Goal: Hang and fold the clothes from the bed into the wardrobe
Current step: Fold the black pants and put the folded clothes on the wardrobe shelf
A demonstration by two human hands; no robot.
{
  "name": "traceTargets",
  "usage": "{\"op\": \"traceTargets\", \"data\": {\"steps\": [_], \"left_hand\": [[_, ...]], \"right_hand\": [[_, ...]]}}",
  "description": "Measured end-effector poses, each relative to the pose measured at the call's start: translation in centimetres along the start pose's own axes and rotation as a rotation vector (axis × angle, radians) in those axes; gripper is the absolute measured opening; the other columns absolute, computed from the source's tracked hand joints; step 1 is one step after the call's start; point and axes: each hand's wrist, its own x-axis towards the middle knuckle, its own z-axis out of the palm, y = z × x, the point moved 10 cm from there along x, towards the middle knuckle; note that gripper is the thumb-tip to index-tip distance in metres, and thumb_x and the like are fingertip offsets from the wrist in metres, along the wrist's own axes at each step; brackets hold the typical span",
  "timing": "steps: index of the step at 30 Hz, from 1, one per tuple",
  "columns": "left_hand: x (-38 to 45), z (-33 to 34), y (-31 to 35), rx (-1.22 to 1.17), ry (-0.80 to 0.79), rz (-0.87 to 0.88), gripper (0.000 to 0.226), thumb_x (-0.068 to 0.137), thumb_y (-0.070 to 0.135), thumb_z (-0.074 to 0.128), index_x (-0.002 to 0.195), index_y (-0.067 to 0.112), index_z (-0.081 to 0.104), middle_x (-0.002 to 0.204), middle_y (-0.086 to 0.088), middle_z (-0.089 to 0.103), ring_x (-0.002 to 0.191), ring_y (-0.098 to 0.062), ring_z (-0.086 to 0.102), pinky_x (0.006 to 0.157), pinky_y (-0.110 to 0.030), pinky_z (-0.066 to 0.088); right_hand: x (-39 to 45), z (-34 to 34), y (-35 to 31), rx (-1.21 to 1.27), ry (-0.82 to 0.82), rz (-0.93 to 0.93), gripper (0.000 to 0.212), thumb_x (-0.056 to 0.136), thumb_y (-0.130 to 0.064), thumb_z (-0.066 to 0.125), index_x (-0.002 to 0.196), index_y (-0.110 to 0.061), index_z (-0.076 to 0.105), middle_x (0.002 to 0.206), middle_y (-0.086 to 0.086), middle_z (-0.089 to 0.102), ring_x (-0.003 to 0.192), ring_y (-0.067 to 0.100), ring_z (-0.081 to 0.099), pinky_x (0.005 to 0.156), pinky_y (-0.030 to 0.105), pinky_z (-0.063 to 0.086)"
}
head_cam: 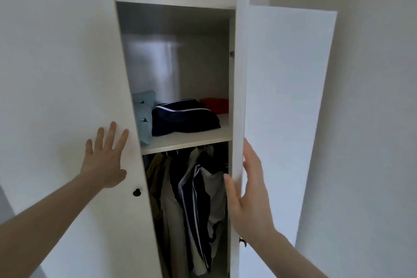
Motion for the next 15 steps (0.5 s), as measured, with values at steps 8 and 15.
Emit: {"op": "traceTargets", "data": {"steps": [8, 15], "left_hand": [[1.4, 0.6, -0.2, 0.067, -0.037, -0.028, 0.123, 0.09, 0.048, 0.066, 0.15, 0.028, -0.039, 0.15, -0.006, -0.056, 0.15, -0.038, -0.033, 0.126, -0.057, 0.0], [2.6, 1.5, -0.9, 0.075, -0.068, -0.047, 0.121, 0.087, 0.038, 0.064, 0.15, 0.031, -0.04, 0.152, -0.002, -0.054, 0.149, -0.035, -0.035, 0.126, -0.055, -0.003]], "right_hand": [[2.8, 11.6, 1.5, -0.13, -0.366, -0.196, 0.08, 0.106, -0.046, 0.05, 0.165, -0.027, -0.001, 0.171, -0.009, -0.017, 0.159, 0.018, -0.014, 0.127, 0.05, 0.018], [5.6, 18.9, 7.7, -0.38, -0.55, -0.16, 0.086, 0.105, -0.048, 0.046, 0.161, -0.037, -0.018, 0.164, -0.011, -0.037, 0.153, 0.024, -0.031, 0.126, 0.059, 0.011]]}}
